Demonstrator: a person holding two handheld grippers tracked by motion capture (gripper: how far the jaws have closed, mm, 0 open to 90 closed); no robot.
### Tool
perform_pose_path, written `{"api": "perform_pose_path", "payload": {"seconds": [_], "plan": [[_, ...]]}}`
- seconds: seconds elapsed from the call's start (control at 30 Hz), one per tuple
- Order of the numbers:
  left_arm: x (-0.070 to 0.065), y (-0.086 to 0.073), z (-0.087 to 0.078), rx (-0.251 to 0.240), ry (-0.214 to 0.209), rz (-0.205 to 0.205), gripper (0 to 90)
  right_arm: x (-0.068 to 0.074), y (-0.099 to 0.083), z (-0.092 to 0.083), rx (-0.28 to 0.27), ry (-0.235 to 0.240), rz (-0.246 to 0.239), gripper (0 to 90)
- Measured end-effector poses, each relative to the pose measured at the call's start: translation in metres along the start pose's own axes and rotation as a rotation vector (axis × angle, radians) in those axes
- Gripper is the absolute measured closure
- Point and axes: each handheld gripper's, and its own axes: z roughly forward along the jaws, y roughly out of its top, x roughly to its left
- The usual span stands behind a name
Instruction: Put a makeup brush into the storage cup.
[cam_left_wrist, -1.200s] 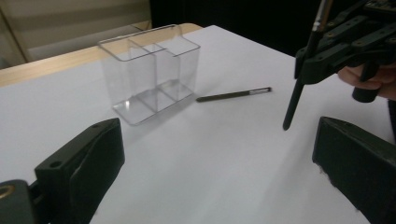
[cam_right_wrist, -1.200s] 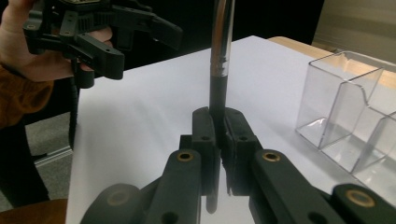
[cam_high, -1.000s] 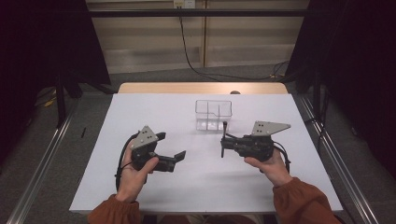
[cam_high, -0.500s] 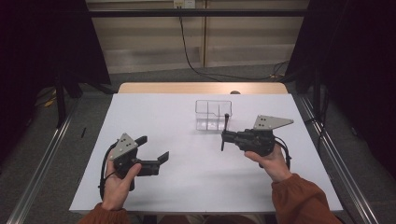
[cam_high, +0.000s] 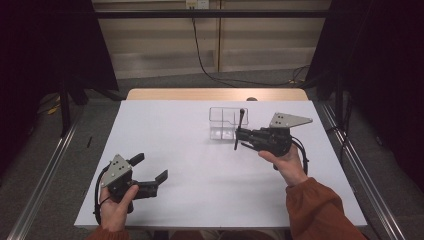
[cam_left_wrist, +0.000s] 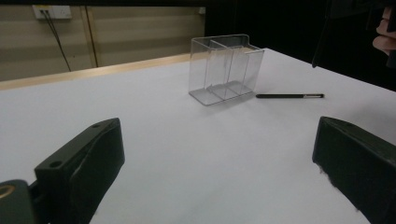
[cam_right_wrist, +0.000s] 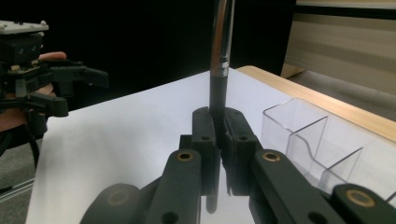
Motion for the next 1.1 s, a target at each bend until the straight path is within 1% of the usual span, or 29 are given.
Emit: {"api": "perform_pose_path", "payload": {"seconds": [0.03,0.07,0.13,0.17,0.2,0.37,0.43,0.5,0.6,0.63,0.67,0.73,0.77,0.83,0.87,1.0,1.1], "plan": [[0.001,-0.001,-0.001,-0.005,-0.014,0.000,2.2,-0.002,0.001,0.000,-0.003,-0.004,0.000,84.1],[0.002,-0.001,-0.002,-0.010,-0.014,0.004,1.6,-0.003,0.002,0.001,-0.004,-0.010,-0.001,84.1],[0.002,-0.001,-0.003,-0.028,0.004,0.008,1.6,-0.007,0.004,0.003,-0.008,-0.019,-0.001,84.1],[0.003,-0.001,-0.003,-0.034,0.004,0.006,1.6,-0.009,0.005,0.004,-0.008,-0.022,0.000,84.1],[0.003,-0.001,-0.003,-0.038,0.009,-0.006,1.6,-0.011,0.007,0.006,-0.008,-0.026,0.000,84.1],[0.006,-0.003,-0.006,-0.038,0.020,-0.018,1.6,-0.019,0.012,0.011,-0.015,-0.040,0.008,84.1],[0.006,-0.004,-0.007,-0.042,0.017,-0.024,1.7,-0.021,0.014,0.014,-0.017,-0.044,0.010,84.1],[0.006,-0.004,-0.007,-0.040,0.028,-0.022,1.7,-0.023,0.017,0.017,-0.018,-0.047,0.012,84.1],[0.005,-0.003,-0.009,-0.041,0.036,-0.005,1.7,-0.025,0.021,0.021,-0.024,-0.051,0.015,84.1],[0.005,-0.003,-0.009,-0.039,0.031,-0.002,1.7,-0.026,0.023,0.022,-0.026,-0.050,0.016,84.1],[0.005,-0.004,-0.008,-0.039,0.028,-0.006,1.7,-0.027,0.025,0.023,-0.027,-0.055,0.015,84.1],[0.005,-0.003,-0.008,-0.030,0.028,0.003,1.7,-0.029,0.029,0.026,-0.031,-0.058,0.012,84.1],[0.005,-0.003,-0.008,-0.032,0.029,0.002,1.7,-0.030,0.030,0.028,-0.032,-0.059,0.012,84.1],[0.003,-0.002,-0.008,-0.025,0.017,0.022,2.0,-0.033,0.034,0.031,-0.031,-0.063,0.011,84.1],[0.002,-0.002,-0.008,-0.024,0.018,0.030,2.5,-0.034,0.036,0.033,-0.029,-0.067,0.009,84.1],[0.003,-0.002,-0.008,-0.018,0.016,0.032,2.4,-0.038,0.042,0.042,-0.016,-0.077,0.000,84.1],[0.003,-0.002,-0.010,-0.019,0.018,0.034,2.4,-0.042,0.046,0.047,-0.021,-0.082,0.007,84.0]]}}
